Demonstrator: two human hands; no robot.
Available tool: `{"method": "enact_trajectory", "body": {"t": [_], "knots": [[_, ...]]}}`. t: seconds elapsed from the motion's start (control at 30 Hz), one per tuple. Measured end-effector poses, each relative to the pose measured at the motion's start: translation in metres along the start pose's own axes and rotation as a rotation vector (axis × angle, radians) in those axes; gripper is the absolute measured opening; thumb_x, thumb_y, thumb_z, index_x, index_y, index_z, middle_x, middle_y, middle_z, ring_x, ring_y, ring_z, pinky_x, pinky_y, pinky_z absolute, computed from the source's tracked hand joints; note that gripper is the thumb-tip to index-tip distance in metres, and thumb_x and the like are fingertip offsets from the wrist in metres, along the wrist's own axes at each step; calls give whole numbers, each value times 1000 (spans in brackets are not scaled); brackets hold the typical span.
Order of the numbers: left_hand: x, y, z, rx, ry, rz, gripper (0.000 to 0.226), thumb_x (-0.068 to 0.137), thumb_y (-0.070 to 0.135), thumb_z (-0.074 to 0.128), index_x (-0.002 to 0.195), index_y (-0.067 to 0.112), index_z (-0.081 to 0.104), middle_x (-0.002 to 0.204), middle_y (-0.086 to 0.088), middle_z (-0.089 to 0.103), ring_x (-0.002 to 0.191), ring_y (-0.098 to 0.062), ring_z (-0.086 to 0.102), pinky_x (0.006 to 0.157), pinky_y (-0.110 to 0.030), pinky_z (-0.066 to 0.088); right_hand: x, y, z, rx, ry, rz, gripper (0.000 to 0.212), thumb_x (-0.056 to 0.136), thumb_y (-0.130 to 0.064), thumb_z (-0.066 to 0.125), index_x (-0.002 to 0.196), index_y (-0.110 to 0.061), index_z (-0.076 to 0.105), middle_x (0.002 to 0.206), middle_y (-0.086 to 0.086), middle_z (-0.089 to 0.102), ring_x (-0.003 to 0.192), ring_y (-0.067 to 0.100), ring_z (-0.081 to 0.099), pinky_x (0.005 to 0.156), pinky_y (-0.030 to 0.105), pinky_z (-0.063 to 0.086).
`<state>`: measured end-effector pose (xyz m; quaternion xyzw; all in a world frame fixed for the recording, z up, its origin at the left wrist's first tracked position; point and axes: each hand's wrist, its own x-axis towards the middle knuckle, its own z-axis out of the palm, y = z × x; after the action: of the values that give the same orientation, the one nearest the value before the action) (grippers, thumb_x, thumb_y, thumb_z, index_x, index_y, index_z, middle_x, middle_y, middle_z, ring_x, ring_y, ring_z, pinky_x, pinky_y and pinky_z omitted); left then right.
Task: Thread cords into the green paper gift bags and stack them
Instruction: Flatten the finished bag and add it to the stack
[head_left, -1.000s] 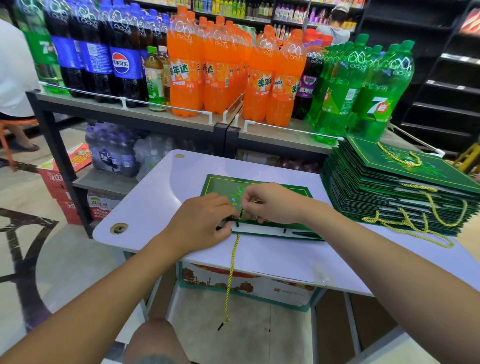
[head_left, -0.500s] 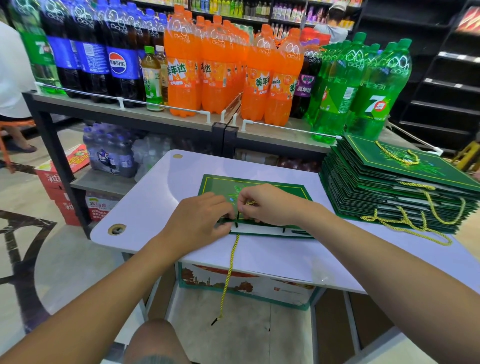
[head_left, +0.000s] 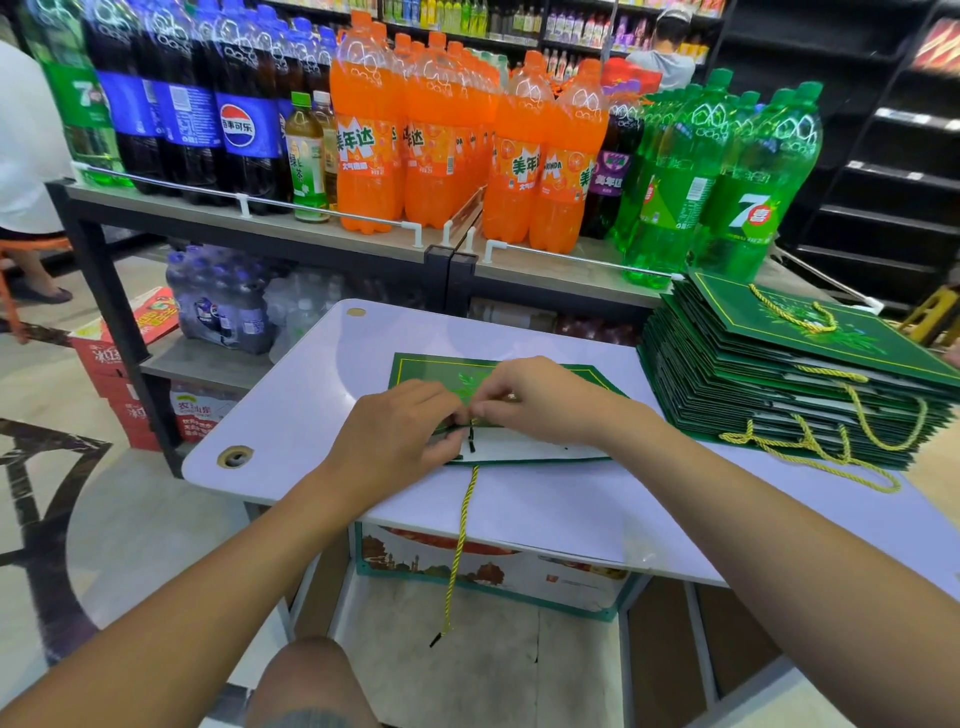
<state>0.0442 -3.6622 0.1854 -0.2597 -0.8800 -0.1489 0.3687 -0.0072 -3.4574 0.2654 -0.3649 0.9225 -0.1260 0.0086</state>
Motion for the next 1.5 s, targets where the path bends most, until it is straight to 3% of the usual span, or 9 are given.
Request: {"method": "enact_trajectory", "body": {"t": [0.07, 0.17, 0.33, 0.57, 0.77, 0.93, 1.1, 1.2, 1.5], "knots": [[1, 0, 0, -8, 31, -43, 5, 88, 30, 66, 90, 26, 68, 86, 13, 66, 78, -12, 60, 52, -22, 34, -11, -4, 4, -82, 328, -34, 20, 100, -39, 59, 105, -30, 76, 103, -9, 68, 98, 14, 59, 85, 37, 47], [2, 0, 2, -17, 56, -94, 11, 83, 22, 78, 89, 25, 69, 87, 12, 67, 78, -12, 60, 53, -23, 38, -40, -24, 17, 103, 689, 44, 23, 95, -37, 58, 73, -32, 64, 62, -11, 54, 63, 9, 52, 59, 33, 44], [3, 0, 1, -39, 68, -85, 13, 89, 33, 59, 88, 24, 69, 86, 12, 66, 78, -10, 58, 53, -23, 39, -39, -38, 40, 374, 214, 399, 34, 98, -37, 56, 78, -15, 73, 55, -4, 68, 42, 12, 58, 50, 25, 48], [2, -1, -1, -41, 62, -77, 17, 88, 35, 57, 90, 23, 69, 87, 9, 66, 80, -13, 60, 51, -31, 46, -23, -41, 62, 712, 309, 487, 27, 97, -21, 60, 83, -2, 75, 49, 1, 63, 39, 15, 54, 43, 18, 39], [3, -2, 0, -32, 92, -158, 10, 83, 20, 76, 89, 23, 68, 86, 11, 65, 78, -12, 58, 51, -32, 47, -33, -36, 60, 685, 194, 471, 27, 89, -22, 60, 74, -7, 77, 56, 8, 68, 42, 17, 56, 52, 22, 44], [1, 3, -4, -70, -25, -113, 17, 81, 38, 57, 89, 27, 67, 88, 14, 65, 80, -10, 55, 56, -28, 42, -41, -33, 36, 422, 261, 301, 46, 98, -45, 60, 70, -12, 74, 59, 4, 70, 45, 10, 53, 51, 30, 47], [6, -11, 7, -63, -191, -332, 44, 96, 32, 33, 129, 22, 60, 134, 2, 61, 130, -21, 50, 101, -41, 41, -8, 17, -3, 14, 199, 240, 18, 99, -43, 60, 106, -33, 73, 95, -12, 72, 94, 13, 66, 81, 34, 52], [4, -16, 18, 14, -460, -386, 54, 107, 40, 23, 159, 25, 32, 169, 5, 22, 158, -18, 8, 127, -47, 11, 14, 46, 14, -196, -90, 188, 46, 97, -46, 63, 141, -31, 58, 139, 0, 57, 131, 25, 50, 108, 48, 45], [8, -13, 17, 14, -674, -355, 70, 102, 66, 5, 164, 33, 12, 170, 16, 4, 157, -5, -3, 128, -44, -2, 45, 49, -7, 222, 1, 171, 13, 106, -30, 53, 99, -21, 60, 78, -9, 64, 65, 9, 60, 63, 31, 51]]}}
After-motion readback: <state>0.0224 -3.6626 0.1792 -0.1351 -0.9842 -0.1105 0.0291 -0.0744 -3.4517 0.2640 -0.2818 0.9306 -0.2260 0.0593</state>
